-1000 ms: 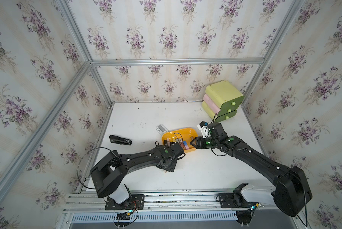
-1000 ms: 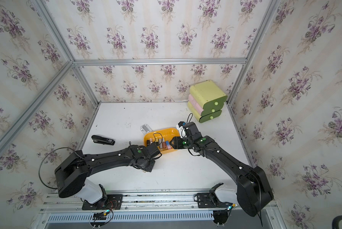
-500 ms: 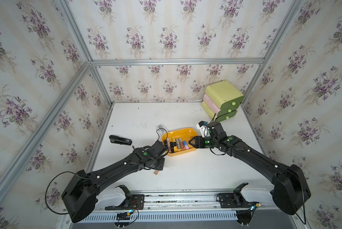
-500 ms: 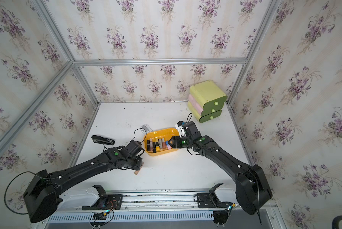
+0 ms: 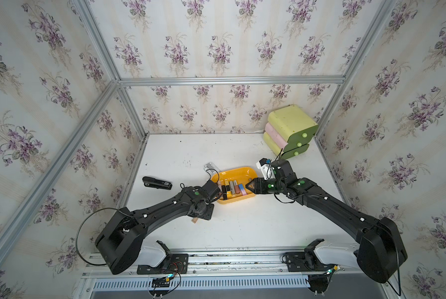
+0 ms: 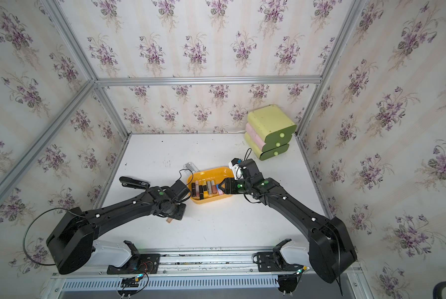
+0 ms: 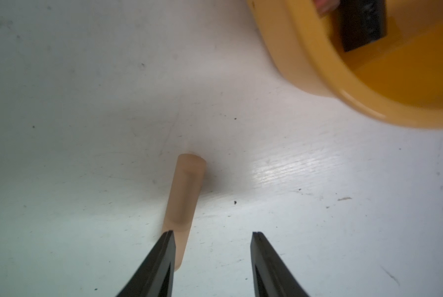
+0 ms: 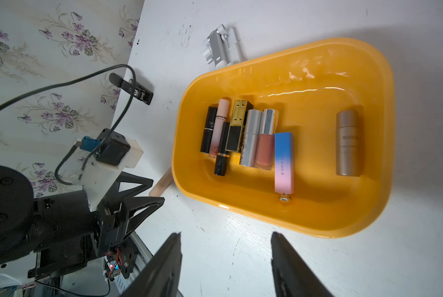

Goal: Put the lipstick into the storage box
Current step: Pick up the lipstick at the center of the board.

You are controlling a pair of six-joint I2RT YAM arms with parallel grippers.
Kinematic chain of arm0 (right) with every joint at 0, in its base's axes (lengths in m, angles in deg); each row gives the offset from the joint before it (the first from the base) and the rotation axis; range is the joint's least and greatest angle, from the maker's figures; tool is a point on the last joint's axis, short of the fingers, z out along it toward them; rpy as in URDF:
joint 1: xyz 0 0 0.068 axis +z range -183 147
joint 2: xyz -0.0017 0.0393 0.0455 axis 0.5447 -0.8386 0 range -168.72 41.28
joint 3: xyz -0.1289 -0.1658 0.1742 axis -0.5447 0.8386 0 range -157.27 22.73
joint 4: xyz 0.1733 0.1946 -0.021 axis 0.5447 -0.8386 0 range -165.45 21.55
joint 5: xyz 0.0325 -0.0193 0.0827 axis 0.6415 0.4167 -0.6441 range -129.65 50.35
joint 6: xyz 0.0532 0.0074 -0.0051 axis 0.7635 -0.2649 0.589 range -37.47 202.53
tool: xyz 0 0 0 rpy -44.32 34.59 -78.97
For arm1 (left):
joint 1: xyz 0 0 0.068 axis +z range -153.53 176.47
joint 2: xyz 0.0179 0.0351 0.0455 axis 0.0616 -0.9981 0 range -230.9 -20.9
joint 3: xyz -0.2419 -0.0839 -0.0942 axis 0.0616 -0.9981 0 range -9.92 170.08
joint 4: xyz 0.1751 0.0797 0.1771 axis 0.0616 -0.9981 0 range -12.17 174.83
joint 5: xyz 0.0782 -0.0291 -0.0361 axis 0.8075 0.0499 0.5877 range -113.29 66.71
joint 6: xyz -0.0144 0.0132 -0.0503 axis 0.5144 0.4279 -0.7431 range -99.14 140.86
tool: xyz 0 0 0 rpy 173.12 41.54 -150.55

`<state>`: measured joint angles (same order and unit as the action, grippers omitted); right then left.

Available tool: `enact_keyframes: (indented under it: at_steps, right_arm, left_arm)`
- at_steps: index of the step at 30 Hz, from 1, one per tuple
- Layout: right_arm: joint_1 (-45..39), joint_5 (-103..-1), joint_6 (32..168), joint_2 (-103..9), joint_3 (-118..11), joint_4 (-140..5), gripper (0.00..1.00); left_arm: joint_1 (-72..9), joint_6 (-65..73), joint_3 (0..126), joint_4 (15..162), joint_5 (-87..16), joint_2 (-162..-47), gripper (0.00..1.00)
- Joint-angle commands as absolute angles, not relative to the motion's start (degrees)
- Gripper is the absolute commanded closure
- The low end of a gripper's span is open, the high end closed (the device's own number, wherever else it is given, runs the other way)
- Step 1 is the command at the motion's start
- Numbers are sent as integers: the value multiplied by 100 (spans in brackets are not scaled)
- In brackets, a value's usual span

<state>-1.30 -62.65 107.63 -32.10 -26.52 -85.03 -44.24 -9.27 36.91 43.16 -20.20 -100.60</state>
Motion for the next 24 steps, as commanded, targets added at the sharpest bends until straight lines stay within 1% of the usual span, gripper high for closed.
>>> enact_keyframes:
  at_steps: [1,8,11,13,15,19,24]
  right_arm:
    - [-136,-6252,10744,-3215,-2631,-8408,41]
    - [-136,-6234,10746,-3220,-2735,-8434,41]
    - [-136,-6232,10733,-3203,-2776,-8466,41]
    - [-137,-6202,10715,-3176,-2771,-8494,41]
    - [-136,-6186,10700,-3167,-2780,-8514,41]
    - [-136,-6229,10717,-3284,-2828,-8451,41]
    - [-137,-6442,10829,-3400,-2851,-8227,41]
  left_arm:
    - [-4128,-546,3632,4283,-1960,-10076,51]
    - [-3602,-14,3513,4540,-2309,-10709,52]
    - [-3254,54,3490,4687,-2689,-10911,53]
    - [-3210,84,3556,4659,-2681,-10941,53]
    - [-3210,76,3653,4579,-2814,-10785,53]
    - [-3163,54,3930,4238,-2838,-10095,52]
    - [-3122,100,4149,3873,-2813,-10148,52]
